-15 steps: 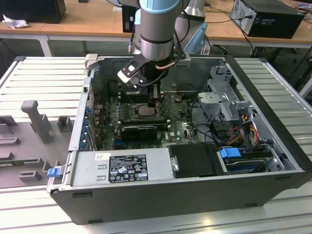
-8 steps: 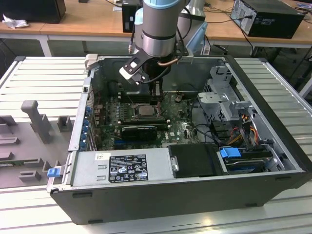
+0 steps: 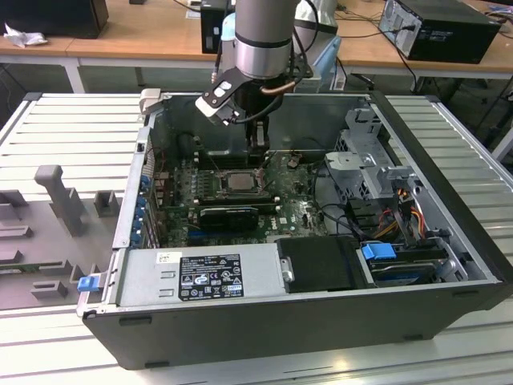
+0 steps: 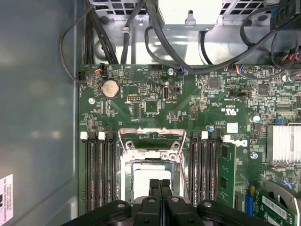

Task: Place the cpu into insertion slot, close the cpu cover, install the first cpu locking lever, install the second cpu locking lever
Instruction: 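Close the cpu cover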

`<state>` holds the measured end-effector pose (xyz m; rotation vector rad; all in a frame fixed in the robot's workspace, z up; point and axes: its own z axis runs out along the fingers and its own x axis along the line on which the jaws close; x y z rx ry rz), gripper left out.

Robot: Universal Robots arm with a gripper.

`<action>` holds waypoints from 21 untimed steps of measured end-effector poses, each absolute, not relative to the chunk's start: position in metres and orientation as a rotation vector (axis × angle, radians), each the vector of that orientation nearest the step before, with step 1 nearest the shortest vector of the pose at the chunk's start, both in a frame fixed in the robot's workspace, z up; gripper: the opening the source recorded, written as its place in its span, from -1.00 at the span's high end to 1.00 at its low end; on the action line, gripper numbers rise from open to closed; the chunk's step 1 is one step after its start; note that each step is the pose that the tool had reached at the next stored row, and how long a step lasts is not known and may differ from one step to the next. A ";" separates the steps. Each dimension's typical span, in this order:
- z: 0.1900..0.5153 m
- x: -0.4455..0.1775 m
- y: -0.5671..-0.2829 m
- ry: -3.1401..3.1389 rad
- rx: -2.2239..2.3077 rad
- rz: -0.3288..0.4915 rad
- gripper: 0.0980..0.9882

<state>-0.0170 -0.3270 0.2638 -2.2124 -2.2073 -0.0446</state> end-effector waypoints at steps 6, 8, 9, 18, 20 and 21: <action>0.270 -0.016 -0.327 -2.207 -2.212 -0.045 0.98; 0.270 -0.014 -0.327 -2.207 -2.212 -0.044 0.98; 0.270 -0.013 -0.327 -2.207 -2.212 -0.044 0.98; 0.270 -0.008 -0.327 -2.207 -2.212 -0.044 0.98; 0.270 -0.008 -0.327 -2.207 -2.212 -0.044 0.98; 0.270 -0.008 -0.327 -2.207 -2.212 -0.044 0.98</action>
